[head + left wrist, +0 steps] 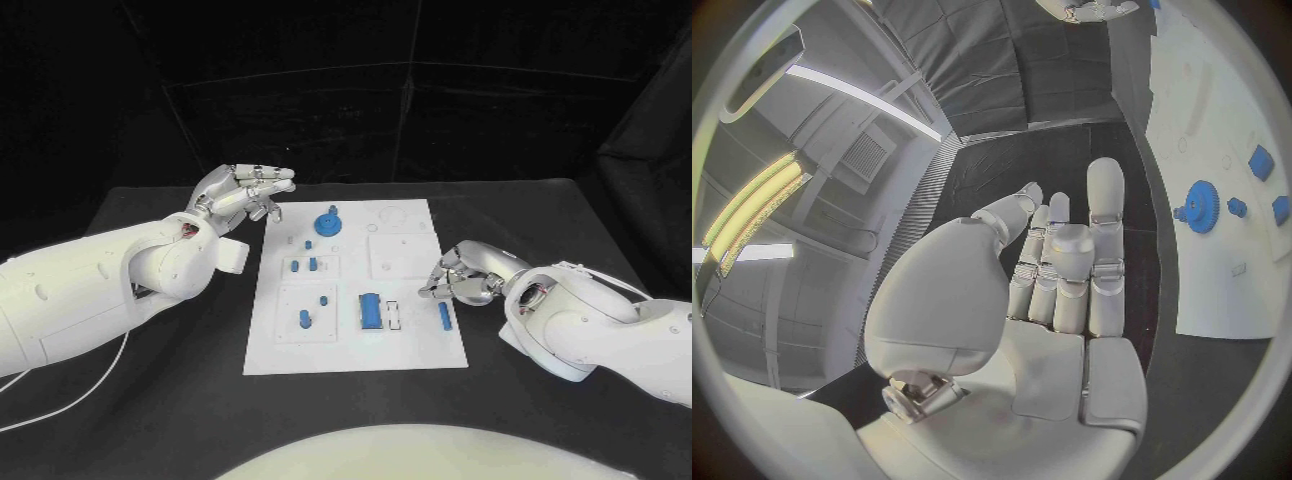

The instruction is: Assemble the parts on the task board

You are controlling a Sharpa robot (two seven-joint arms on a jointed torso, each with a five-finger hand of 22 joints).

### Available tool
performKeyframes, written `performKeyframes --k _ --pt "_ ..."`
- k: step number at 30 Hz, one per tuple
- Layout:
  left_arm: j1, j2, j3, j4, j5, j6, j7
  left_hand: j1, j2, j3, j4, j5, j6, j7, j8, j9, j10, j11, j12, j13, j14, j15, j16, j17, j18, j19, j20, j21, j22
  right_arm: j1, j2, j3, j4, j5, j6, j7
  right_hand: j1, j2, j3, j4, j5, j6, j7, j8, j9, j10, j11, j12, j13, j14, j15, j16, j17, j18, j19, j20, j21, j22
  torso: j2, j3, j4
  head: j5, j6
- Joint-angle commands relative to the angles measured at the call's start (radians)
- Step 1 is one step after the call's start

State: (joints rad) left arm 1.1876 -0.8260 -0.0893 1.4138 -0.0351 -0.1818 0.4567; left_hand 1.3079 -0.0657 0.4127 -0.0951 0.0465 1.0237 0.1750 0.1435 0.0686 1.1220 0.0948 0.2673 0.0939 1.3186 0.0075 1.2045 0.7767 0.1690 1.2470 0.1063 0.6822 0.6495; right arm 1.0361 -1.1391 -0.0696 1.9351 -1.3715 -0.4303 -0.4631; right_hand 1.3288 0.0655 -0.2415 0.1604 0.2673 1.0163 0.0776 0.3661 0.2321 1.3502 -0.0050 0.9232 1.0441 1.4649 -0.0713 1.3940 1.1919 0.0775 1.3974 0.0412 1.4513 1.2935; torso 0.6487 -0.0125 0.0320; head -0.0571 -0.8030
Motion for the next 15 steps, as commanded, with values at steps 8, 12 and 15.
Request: performKeyframes --k 8,12,15 --pt "0.002 -0.005 0.001 0.012 0.002 0.003 0.010 0.002 0.004 -0.005 -0.003 0.005 -0.006 -0.002 0.006 -0.001 -0.009 0.000 0.005 0.001 -0.008 0.002 0.001 -0.001 0.014 0.000 0.001 -0.003 -0.001 0.003 -0.023 -0.001 -0.018 -0.178 0.195 -0.130 -0.064 -0.031 -0.055 0.050 -0.044 -0.003 0.004 -0.009 0.002 -0.005 0.009 -0.009 0.001 0.042 0.009 -0.008 -0.001 -0.016 -0.005 0.010 -0.006 -0.004 0.001 0.0005 -0.0019 -0.016 0.002" --pt "0.002 -0.007 0.001 0.013 0.002 0.003 0.011 0.002 0.004 -0.005 -0.003 0.005 -0.006 -0.002 0.006 -0.001 -0.009 0.000 0.005 0.001 -0.008 0.002 0.001 -0.001 0.014 0.000 0.001 -0.003 -0.001 0.001 -0.005 -0.002 -0.035 -0.203 0.221 -0.144 -0.063 -0.032 -0.055 0.050 -0.045 -0.002 0.003 -0.009 0.003 -0.004 0.008 -0.007 0.003 0.042 0.009 -0.008 0.000 -0.016 -0.004 0.010 -0.006 -0.003 -0.001 -0.0008 -0.0020 -0.021 0.000" --pt "0.002 -0.008 0.001 0.013 0.002 0.004 0.011 0.002 0.004 -0.006 -0.003 0.005 -0.006 -0.002 0.006 -0.001 -0.009 0.000 0.005 0.001 -0.007 0.002 0.001 -0.001 0.014 0.000 0.001 -0.003 -0.001 -0.001 0.006 -0.002 -0.043 -0.209 0.227 -0.148 -0.062 -0.032 -0.056 0.051 -0.045 -0.001 0.003 -0.008 0.003 -0.004 0.008 -0.006 0.004 0.042 0.009 -0.008 0.000 -0.016 -0.004 0.010 -0.006 -0.002 -0.001 -0.0002 -0.0007 -0.021 0.001"
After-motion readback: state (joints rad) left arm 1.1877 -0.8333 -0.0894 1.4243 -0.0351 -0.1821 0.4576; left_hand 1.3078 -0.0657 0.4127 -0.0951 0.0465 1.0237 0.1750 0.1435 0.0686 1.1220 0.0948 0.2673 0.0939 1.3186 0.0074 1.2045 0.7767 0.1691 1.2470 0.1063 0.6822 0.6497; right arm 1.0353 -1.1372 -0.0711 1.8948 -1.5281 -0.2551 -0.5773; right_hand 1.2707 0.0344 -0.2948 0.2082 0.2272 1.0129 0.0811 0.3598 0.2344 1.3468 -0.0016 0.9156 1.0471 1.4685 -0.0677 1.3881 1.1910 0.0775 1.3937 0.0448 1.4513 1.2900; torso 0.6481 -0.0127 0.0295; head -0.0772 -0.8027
